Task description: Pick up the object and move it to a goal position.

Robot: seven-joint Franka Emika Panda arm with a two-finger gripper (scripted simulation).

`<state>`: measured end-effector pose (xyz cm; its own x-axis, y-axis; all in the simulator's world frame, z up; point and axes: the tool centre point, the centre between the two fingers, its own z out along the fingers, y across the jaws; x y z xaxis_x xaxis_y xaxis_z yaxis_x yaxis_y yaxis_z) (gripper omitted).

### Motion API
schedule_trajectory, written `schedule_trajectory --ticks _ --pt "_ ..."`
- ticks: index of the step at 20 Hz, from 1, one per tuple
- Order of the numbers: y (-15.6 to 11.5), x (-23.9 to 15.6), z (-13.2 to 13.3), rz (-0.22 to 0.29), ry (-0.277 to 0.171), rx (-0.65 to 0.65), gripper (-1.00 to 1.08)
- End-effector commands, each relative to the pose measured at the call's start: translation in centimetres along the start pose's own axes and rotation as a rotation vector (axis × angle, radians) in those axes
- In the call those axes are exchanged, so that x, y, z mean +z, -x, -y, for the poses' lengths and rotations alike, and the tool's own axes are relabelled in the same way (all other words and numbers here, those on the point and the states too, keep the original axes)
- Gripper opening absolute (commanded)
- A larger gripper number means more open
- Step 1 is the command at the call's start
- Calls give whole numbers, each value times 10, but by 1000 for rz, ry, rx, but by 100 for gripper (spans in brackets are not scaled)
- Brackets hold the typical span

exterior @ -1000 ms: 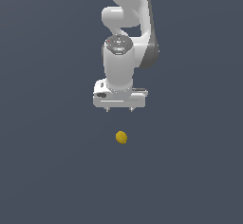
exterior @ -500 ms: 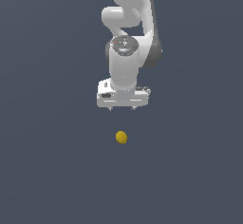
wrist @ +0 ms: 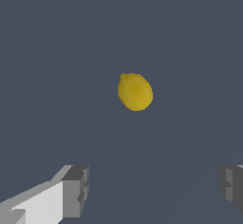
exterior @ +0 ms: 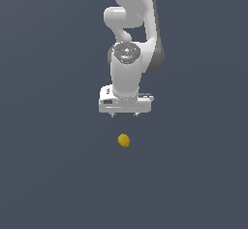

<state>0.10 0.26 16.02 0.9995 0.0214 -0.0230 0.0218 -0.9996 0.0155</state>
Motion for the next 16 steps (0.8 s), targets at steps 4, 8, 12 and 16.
schedule_trajectory --ticks 4,8,12,16 --pt "-18 20 -1 -5 -5 55 100" --pt "-36 42 -1 -12 -10 110 100" --pt "-49 60 -2 -16 -14 155 100" --pt "-57 73 -2 -20 -17 185 100"
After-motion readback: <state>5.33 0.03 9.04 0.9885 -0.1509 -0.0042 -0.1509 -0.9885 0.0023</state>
